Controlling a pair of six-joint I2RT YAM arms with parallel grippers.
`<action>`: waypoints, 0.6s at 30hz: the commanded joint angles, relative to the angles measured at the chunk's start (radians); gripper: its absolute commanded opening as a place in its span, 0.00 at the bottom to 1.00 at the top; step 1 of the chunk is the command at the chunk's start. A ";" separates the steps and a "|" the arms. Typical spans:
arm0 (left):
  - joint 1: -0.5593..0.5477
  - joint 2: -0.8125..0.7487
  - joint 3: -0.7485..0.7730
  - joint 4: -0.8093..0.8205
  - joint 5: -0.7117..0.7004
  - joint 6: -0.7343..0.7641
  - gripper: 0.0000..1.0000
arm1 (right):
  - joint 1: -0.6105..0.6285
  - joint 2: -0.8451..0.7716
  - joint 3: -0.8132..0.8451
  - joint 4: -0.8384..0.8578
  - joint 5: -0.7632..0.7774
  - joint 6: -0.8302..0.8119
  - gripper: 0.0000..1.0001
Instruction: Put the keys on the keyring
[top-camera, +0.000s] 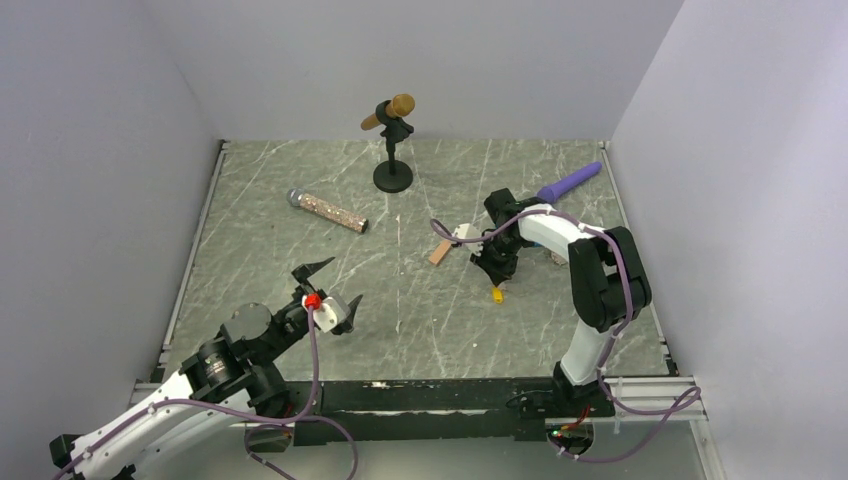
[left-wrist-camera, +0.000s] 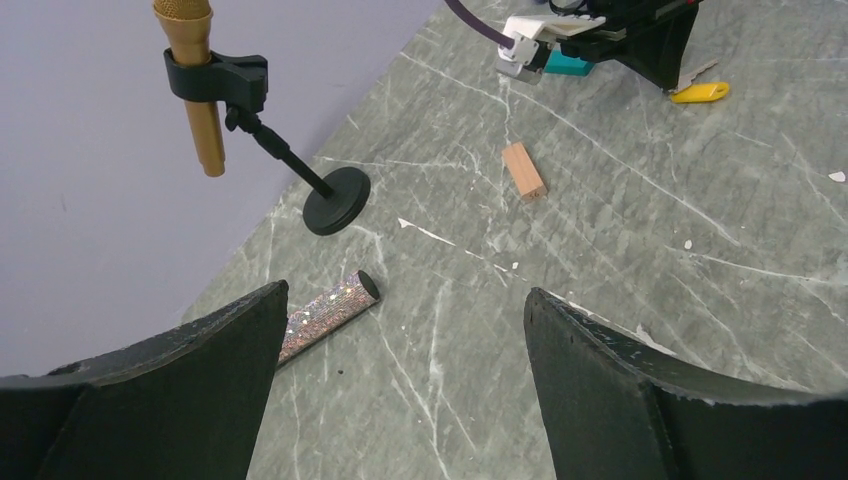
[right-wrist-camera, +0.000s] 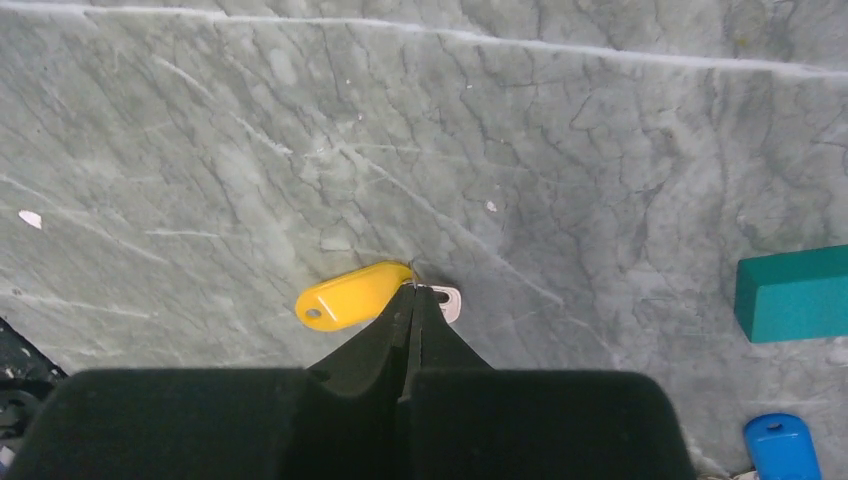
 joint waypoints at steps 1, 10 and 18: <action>0.016 0.001 0.011 0.027 0.026 -0.003 0.92 | 0.007 0.014 0.015 0.041 -0.008 0.055 0.00; 0.031 0.005 0.015 0.019 0.054 -0.006 0.92 | 0.009 0.011 -0.025 0.068 -0.036 0.061 0.02; 0.037 0.008 0.016 0.020 0.058 -0.008 0.92 | 0.008 -0.016 -0.033 0.056 -0.065 0.054 0.09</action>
